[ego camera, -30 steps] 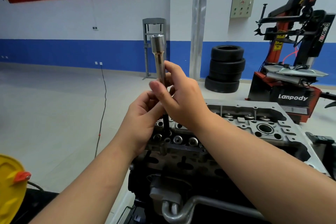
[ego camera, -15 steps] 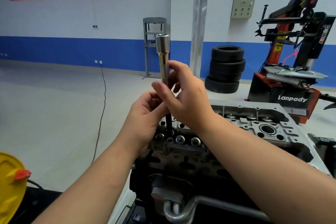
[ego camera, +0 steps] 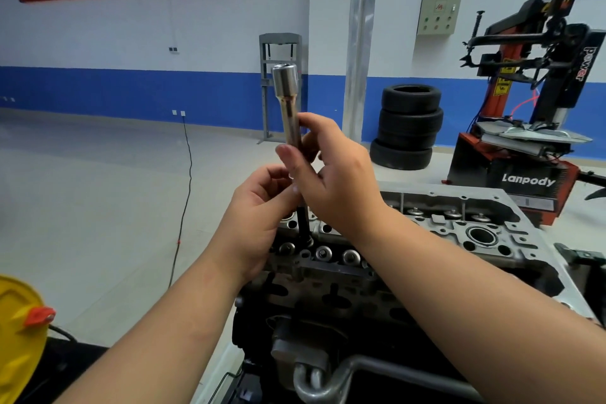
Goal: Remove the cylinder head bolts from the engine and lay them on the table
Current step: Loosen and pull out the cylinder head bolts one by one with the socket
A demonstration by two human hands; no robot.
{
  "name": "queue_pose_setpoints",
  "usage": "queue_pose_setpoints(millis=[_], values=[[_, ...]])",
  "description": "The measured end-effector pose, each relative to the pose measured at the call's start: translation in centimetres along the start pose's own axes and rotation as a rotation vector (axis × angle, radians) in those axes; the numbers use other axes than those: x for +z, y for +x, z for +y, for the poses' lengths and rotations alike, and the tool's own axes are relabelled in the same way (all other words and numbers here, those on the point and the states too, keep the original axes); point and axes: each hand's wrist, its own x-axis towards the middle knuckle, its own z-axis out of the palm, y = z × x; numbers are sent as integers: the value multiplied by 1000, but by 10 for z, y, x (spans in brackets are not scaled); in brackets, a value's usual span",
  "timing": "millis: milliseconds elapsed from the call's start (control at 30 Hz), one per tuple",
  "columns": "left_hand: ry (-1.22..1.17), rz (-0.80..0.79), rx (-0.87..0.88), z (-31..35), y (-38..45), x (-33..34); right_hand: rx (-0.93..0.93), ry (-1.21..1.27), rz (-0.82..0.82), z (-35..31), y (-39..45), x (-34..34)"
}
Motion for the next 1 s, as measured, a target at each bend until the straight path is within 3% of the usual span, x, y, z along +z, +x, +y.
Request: queue_pose_setpoints(millis=[233, 367, 467, 800, 1000], values=[[17, -74, -11, -1, -1, -2, 47, -16, -25, -1, -1, -1], [-20, -22, 9, 0, -1, -1, -26, -52, -19, -4, 0, -2], [-37, -75, -16, 1, 0, -2, -47, -94, -19, -1, -1, 1], [-5, -27, -2, 2, -1, 0, 1, -38, -1, -4, 0, -2], [-19, -75, -59, 3, -2, -1, 87, -1, -65, -1, -1, -1]])
